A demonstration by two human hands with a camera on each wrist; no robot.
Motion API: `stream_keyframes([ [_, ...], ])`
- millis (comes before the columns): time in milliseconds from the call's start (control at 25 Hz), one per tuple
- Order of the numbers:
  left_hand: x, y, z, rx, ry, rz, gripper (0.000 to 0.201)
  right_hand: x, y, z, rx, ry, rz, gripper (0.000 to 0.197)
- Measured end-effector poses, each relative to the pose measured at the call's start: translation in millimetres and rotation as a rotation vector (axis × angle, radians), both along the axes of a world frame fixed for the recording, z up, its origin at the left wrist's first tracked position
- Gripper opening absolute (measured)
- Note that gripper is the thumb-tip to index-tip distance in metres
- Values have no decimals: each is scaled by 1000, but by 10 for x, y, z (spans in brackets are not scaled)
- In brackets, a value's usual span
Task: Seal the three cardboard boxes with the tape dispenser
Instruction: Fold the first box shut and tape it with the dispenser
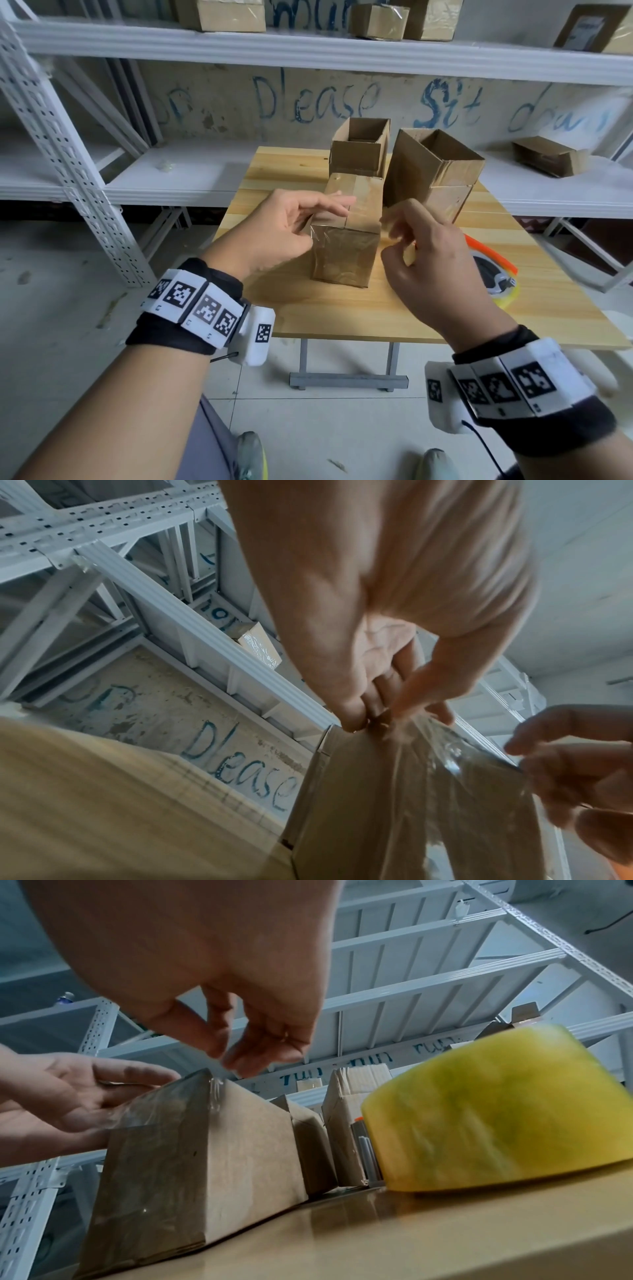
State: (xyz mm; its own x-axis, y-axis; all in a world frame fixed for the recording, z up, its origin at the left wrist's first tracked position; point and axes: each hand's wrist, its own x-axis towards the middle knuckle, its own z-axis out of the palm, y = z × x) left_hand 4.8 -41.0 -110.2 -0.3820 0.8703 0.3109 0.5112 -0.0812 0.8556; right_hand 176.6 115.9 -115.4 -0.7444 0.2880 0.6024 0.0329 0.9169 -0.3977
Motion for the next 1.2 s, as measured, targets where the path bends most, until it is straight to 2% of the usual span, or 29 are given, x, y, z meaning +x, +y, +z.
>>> stream_keyframes([
  [160,-21,-7,-22,39,-67,5,46,-39,18,-57,46,-74,34,38],
  [480,-93,-68,-5,-20,-76,-53,46,-63,65,-85,12,-76,87,40],
  [800,-150,-51,-47,-16,-106,-72,38,-53,78,-71,6,-106,104,46],
  [1200,-147,11,-92,21,-35,21,37,-80,56,-121,40,-84,99,41],
])
